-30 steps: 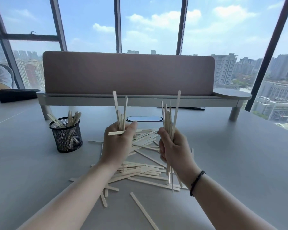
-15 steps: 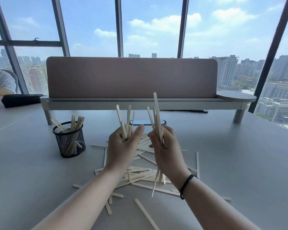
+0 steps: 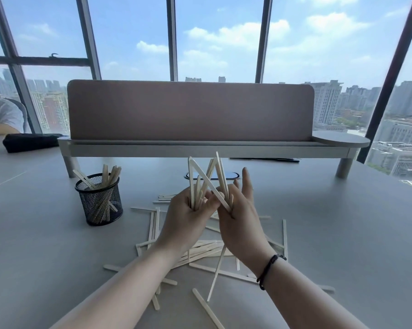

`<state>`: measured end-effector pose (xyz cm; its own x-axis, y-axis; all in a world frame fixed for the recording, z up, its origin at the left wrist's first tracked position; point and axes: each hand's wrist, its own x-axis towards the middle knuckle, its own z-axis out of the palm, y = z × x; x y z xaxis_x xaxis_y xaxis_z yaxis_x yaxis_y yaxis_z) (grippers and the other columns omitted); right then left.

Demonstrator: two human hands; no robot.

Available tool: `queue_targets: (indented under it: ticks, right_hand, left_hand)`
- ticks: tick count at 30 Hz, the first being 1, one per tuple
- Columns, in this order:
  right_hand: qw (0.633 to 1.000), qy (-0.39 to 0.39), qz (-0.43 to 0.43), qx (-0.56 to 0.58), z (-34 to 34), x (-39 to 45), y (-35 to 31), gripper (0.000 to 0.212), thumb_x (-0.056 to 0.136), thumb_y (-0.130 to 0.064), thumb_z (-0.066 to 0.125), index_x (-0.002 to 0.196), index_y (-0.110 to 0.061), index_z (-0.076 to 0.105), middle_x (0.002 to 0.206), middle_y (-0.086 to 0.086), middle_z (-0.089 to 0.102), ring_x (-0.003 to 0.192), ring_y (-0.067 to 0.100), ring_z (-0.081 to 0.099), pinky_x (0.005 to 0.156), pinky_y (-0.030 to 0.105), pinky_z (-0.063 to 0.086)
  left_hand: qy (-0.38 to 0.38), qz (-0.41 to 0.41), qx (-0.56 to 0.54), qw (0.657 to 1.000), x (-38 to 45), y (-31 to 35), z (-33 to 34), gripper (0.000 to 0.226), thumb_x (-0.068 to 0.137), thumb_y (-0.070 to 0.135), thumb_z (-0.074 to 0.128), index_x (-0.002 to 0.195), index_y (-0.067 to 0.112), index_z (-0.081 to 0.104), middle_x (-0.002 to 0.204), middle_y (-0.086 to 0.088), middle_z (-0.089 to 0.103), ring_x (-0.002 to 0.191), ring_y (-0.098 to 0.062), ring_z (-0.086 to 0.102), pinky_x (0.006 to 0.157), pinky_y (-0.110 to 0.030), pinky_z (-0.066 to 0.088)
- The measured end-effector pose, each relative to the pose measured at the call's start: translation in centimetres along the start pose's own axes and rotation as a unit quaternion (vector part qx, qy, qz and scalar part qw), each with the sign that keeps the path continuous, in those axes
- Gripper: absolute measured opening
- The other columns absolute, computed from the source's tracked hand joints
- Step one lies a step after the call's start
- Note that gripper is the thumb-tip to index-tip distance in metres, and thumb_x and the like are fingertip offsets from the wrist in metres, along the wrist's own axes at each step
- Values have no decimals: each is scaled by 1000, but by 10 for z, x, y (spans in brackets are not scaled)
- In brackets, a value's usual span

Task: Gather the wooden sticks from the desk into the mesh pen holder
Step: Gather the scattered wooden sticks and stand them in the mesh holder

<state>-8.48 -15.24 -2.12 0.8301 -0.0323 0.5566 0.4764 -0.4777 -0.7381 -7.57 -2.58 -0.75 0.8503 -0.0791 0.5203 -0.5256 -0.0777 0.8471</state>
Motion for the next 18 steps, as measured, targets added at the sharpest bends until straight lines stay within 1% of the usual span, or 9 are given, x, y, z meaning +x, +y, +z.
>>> queue_targets:
  ticks: [2,4,5,6,7,9,12,15,18]
  right_hand:
    - [1000,1,-4,1,0,2,3,35,101,-7,49,82,-36,47,125,0,62,151,-3,-7,107,15,31]
    - [1000,-5,-8,11,1,4,6,31,97,-3,46,86,-30,56,101,-17,65,150,8,22,107,18,35]
    - [1000,-3,-7,22,0,4,6,29,93,-1,46,88,-28,59,95,-19,66,137,14,45,103,27,43]
    - [999,0,0,33,0,4,5,28,91,-1,46,89,-26,59,90,-20,67,113,11,60,91,31,50]
    - [999,1,13,39,-1,4,5,29,91,0,47,88,-26,58,85,-22,67,92,5,63,78,28,50]
    - [999,14,17,36,-3,4,5,31,90,3,47,85,-27,54,77,-20,64,74,6,59,66,27,45]
    - [997,40,4,69,-4,5,3,29,94,-1,47,84,-29,49,77,-9,63,78,20,62,73,42,53]
    - [991,62,7,120,-6,7,-1,22,99,-1,44,89,-20,47,69,-12,55,65,14,56,70,47,54]
    - [984,104,12,147,-8,14,-5,13,102,-15,45,90,-19,45,64,-4,42,57,24,42,54,48,47]
  left_hand:
    - [7,11,13,1000,0,-1,2,40,86,43,71,61,19,52,48,6,40,48,-13,37,50,-20,34]
    - [8,14,13,1000,-1,-3,4,36,92,27,71,60,21,56,45,13,43,46,-7,40,50,-15,34]
    - [4,10,10,1000,-2,-3,5,37,93,23,70,59,25,58,43,14,43,44,-4,41,50,-14,34]
    - [1,9,12,1000,-2,-5,6,41,94,22,70,56,28,58,42,14,43,44,-3,41,51,-13,34]
    - [-3,10,17,1000,-3,-5,6,46,95,24,69,52,28,55,42,14,40,44,-4,39,51,-15,33]
    - [0,10,28,1000,-3,-6,5,49,95,27,70,52,22,47,43,12,36,45,-8,35,51,-19,31]
    - [0,1,17,1000,-3,-4,5,41,93,28,71,67,-3,62,43,10,38,44,-10,37,50,-21,31]
    - [10,-4,20,1000,-4,-2,4,31,95,18,68,69,1,66,40,8,45,42,-7,44,52,-22,37]
    - [27,-1,25,999,-3,-7,3,44,95,24,68,72,-10,54,53,-25,36,48,-18,37,54,-32,35]
